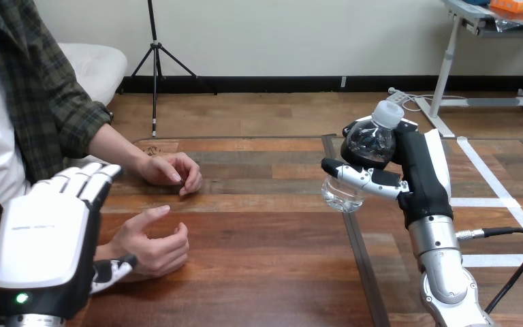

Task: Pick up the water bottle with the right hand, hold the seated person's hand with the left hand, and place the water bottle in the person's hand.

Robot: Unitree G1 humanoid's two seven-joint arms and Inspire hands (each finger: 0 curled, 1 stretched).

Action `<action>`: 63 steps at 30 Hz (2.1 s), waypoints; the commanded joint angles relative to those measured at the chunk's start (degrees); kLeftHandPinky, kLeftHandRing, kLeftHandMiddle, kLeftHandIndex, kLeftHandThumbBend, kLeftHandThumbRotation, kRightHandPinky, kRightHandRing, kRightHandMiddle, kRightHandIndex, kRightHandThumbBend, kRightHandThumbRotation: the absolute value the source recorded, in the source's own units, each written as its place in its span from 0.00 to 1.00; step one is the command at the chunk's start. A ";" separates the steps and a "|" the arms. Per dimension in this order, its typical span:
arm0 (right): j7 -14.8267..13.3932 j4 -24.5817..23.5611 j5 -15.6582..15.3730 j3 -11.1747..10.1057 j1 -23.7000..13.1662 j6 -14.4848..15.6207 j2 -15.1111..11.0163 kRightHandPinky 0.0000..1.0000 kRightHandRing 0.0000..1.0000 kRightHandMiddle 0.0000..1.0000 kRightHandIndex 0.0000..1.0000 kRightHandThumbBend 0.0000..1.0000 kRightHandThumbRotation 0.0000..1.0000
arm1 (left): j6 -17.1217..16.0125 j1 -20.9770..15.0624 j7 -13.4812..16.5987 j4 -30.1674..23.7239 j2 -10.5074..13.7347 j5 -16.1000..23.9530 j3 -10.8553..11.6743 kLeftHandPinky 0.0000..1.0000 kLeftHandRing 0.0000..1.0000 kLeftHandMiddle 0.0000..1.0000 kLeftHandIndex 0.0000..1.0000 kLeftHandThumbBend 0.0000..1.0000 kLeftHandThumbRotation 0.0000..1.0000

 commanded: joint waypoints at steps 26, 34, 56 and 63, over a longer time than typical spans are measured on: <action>2.46 -1.59 2.08 -0.46 -4.65 -1.35 0.54 0.38 0.42 0.48 0.50 0.74 0.00 | 10.84 -5.09 -5.55 5.03 8.12 -0.31 -8.19 0.73 0.78 0.79 0.76 1.00 0.07; 2.79 -1.70 2.39 -0.56 -4.73 -0.97 0.63 0.38 0.42 0.48 0.50 0.75 0.00 | 13.00 -6.41 -7.99 6.82 9.78 0.63 -10.81 0.73 0.77 0.78 0.75 1.00 0.10; 4.04 -1.64 3.34 -0.62 -4.75 -0.66 0.42 0.38 0.42 0.48 0.51 0.74 0.00 | 16.76 -9.23 -21.65 6.68 11.55 -1.88 -15.83 0.76 0.79 0.79 0.75 0.96 0.09; 4.22 -1.71 3.51 -0.70 -4.69 -0.72 0.41 0.38 0.42 0.48 0.51 0.74 0.00 | 18.45 -10.21 -23.26 7.31 11.78 -1.10 -17.33 0.76 0.79 0.79 0.76 0.95 0.08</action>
